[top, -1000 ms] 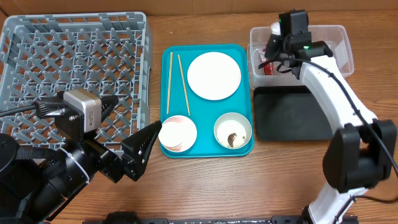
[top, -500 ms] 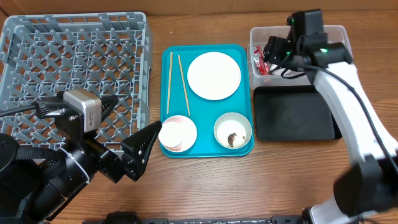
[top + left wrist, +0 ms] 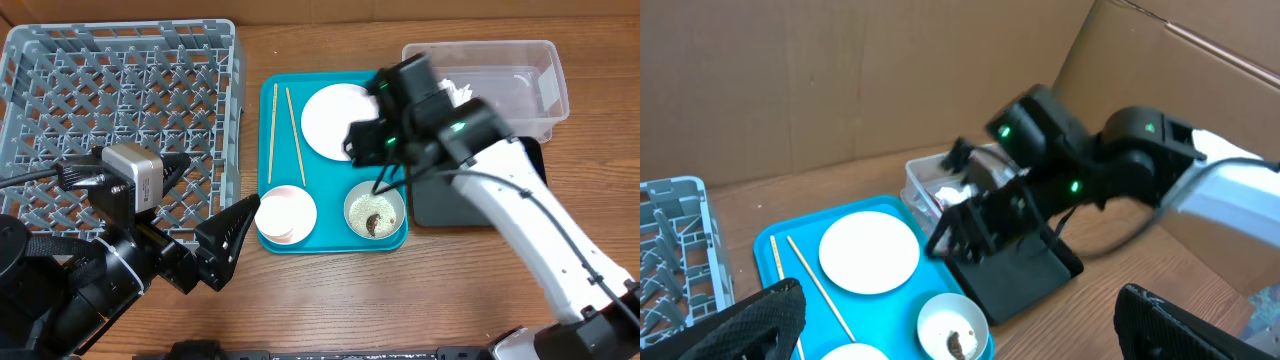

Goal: Sort waste into correct bins and load items into the dishwasher
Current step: 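Grasp the white paper cup on the tray with the right gripper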

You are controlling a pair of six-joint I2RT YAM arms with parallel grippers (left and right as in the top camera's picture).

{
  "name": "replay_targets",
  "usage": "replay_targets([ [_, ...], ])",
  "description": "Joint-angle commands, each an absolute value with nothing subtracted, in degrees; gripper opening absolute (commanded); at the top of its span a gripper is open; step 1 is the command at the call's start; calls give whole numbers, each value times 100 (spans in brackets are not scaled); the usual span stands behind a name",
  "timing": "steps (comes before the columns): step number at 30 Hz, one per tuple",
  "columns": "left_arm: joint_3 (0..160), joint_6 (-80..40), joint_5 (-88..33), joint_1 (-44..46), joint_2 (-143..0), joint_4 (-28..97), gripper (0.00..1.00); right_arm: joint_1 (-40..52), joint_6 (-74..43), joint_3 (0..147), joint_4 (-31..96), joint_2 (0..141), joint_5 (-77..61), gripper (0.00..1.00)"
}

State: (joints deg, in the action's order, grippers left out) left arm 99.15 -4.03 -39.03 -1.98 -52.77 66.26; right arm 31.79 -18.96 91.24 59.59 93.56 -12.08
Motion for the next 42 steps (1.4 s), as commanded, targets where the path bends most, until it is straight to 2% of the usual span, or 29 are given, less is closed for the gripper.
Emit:
replay_targets([
  [1,9985,-274,-4005,-222,-5284,6622,100,3588,-1872,8930,5734,9358,-1208,54],
  [5,9985,-274,-4005,-222,-5284,6622,100,3944,-2097,8694,5548,9400,-819,52],
  [7,9985,-274,-4005,-222,-5284,6622,100,4069,-2287,8499,5356,9435,-982,46],
  [10,9985,-274,-4005,-222,-5284,6622,100,4278,-2281,8182,4998,9520,-1166,43],
  [16,9985,-283,-4018,-222,-5284,6617,100,4617,-2281,7915,4379,9942,-1164,43],
  [22,9985,-1649,-4115,-222,-5284,6307,100,4724,-2307,7913,4038,10584,-1164,41],
  [24,9985,-1761,-4018,-222,-5284,6254,100,4724,-2436,7913,4038,10768,-1168,36],
  [27,9985,-1798,-4047,-222,-5284,6407,100,4724,-2556,7913,4047,10938,-1188,20],
  [31,9985,-1634,-3426,-222,-5301,6451,100,4713,-2554,7950,4104,10877,-1210,7],
  [39,9955,-1728,-1990,-222,-5461,6801,100,4458,-2532,8167,4539,10300,-1210,4],
  [42,9904,-1806,-1870,-224,-5756,7144,100,4136,-2532,8254,4598,9920,-1212,4],
])
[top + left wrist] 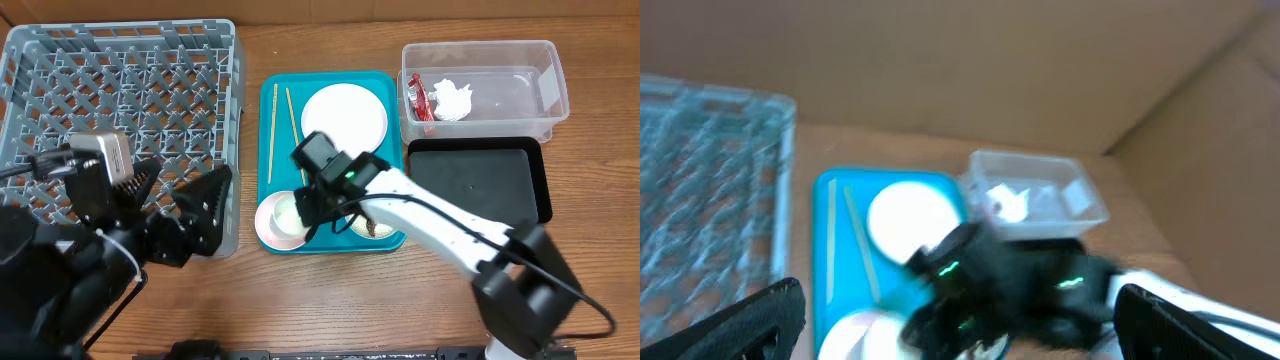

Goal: Sort waste into correct bins and load items into the dishwasher
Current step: 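Grasp the white paper cup on the tray with the right gripper, then hand the white cup from the right gripper to the left gripper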

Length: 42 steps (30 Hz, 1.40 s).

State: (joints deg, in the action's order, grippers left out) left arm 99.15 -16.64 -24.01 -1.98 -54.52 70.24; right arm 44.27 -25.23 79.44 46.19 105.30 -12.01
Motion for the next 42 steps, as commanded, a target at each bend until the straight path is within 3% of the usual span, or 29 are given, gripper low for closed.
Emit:
replay_targets([
  [1,9878,-1809,-1929,-222,-5905,7251,100,3990,-2532,8276,4598,9760,-1212,4],
  [6,9795,-1621,-2978,-226,-6722,7467,100,3238,-2187,8342,4515,9032,-1601,4],
  [12,9795,-725,-6014,-233,-7957,7011,93,2333,-1347,8342,4023,8320,-4180,4],
  [16,9795,-128,-7516,-226,-8663,7011,87,2082,-1341,8342,3785,8123,-5039,4],
  [19,9795,202,-8267,-139,-9043,7037,88,2082,-1341,8340,3610,8112,-5461,4],
  [30,9797,812,-9063,373,-9218,7297,91,2126,-1345,8337,2805,8112,-5815,4],
  [42,9797,814,-9063,565,-9214,7502,75,2126,-1369,8337,2508,8112,-5435,4],
])
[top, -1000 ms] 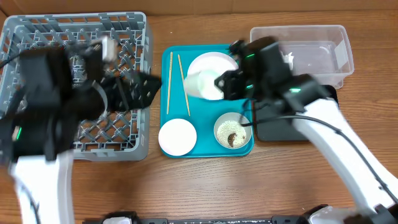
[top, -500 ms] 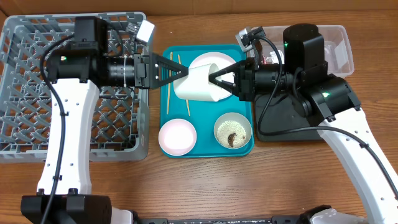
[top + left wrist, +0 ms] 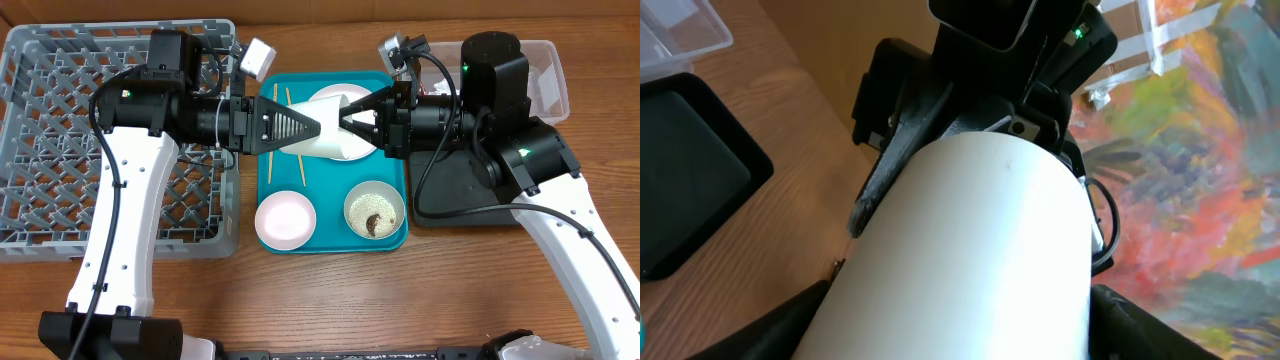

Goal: Sort waste into correct bins and load items into the dishwasher
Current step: 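Hand the white cup from the right gripper to the left gripper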

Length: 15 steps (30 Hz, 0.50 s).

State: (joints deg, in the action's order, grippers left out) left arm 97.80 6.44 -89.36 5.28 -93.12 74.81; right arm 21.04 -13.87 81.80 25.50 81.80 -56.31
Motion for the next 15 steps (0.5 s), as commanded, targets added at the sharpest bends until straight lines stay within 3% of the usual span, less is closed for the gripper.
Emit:
replay_targets([
  [1,9797,814,-9063,567,-9214,7511,75,2126,-1398,8337,2515,8112,-5264,4],
  [4,9797,814,-9065,558,-9214,7522,82,2123,-1542,8337,2510,8112,-5129,4],
  [8,9797,816,-9063,554,-9212,7522,83,2123,-1542,8337,2556,8112,-5120,4],
  [15,9797,816,-9063,530,-9212,7522,75,2112,-1540,8337,2602,8112,-5103,4],
])
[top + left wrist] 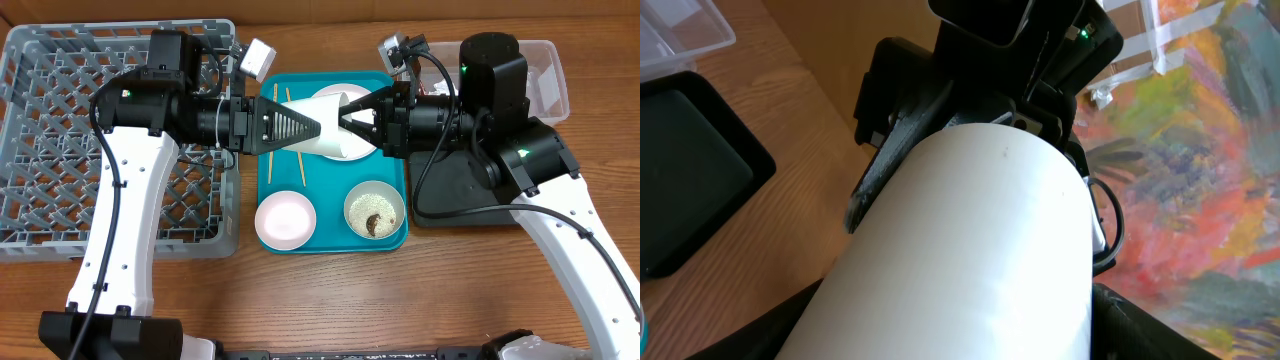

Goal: Sort waste into correct bins and load items into the dishwasher
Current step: 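Hand the white cup from the right gripper to the left gripper, then place the white cup upside down in the dish rack with left gripper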

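Observation:
A white cup (340,140) hangs on its side above the blue tray (268,100), held from both ends. My left gripper (305,126) is shut on its left end, and its fingers (780,325) flank the cup (970,240), which fills the left wrist view. My right gripper (352,122) grips the other end, and its black fingers (890,150) lie along the cup's far part. On the tray are a white plate (345,95), two chopsticks (273,130), a pink bowl (285,218) and a bowl with food scraps (375,212).
The grey dish rack (90,120) stands at the left. A clear bin (545,80) with waste sits at the back right, a black bin (450,195) in front of it. Both arms cross above the tray.
At first my right gripper hovered over the tray by the plate while my left arm stood low at the front left, open. Then the right gripper was down at the pink bowl. After that both grippers met above the tray with the white cup between them, and still hold it.

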You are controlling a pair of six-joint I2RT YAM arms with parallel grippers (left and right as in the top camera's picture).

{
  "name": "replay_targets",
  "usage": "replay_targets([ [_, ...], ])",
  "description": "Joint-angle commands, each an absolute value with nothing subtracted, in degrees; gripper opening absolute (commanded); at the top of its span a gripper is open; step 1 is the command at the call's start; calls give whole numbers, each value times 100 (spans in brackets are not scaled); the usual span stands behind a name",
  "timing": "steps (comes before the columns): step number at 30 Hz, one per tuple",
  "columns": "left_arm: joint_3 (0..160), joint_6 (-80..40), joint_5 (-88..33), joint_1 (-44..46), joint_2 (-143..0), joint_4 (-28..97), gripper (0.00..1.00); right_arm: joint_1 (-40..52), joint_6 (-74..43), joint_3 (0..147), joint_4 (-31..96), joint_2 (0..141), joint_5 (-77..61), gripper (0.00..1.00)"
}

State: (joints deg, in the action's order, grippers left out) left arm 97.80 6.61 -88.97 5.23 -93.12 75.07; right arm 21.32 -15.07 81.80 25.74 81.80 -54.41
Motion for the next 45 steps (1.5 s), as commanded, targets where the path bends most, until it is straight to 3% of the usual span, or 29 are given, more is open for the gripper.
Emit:
replay_targets([
  [1,9797,816,-9063,517,-9212,7520,78,2112,-1540,8337,2613,8112,-5103,4],
  [8,9797,816,-9063,373,-9212,7520,83,2112,-1538,8337,2681,8112,-5100,4],
  [18,9797,823,-9063,366,-9209,7629,80,2001,-1542,8337,2665,8112,-5131,4],
  [24,9797,821,-9063,377,-9209,7649,68,2001,-1542,8337,2665,8112,-5124,4],
  [25,9797,821,-9061,377,-9209,7649,67,2001,-1540,8337,2665,8112,-5124,6],
  [27,9797,821,-9050,375,-9209,7649,67,2001,-1538,8337,2665,8112,-5124,33],
  [28,9797,823,-9041,368,-9209,7644,67,2001,-1511,8337,2665,8110,-5124,42],
  [32,9797,834,-8473,333,-9192,7710,57,1881,-1496,8337,2709,8027,-4925,56],
  [38,9800,543,-6652,-38,-8892,8058,52,1564,-1500,8337,3061,7638,-4281,62],
  [45,9800,-913,-3997,-939,-8361,8101,55,1861,-1494,8335,4379,7572,-3315,63],
])
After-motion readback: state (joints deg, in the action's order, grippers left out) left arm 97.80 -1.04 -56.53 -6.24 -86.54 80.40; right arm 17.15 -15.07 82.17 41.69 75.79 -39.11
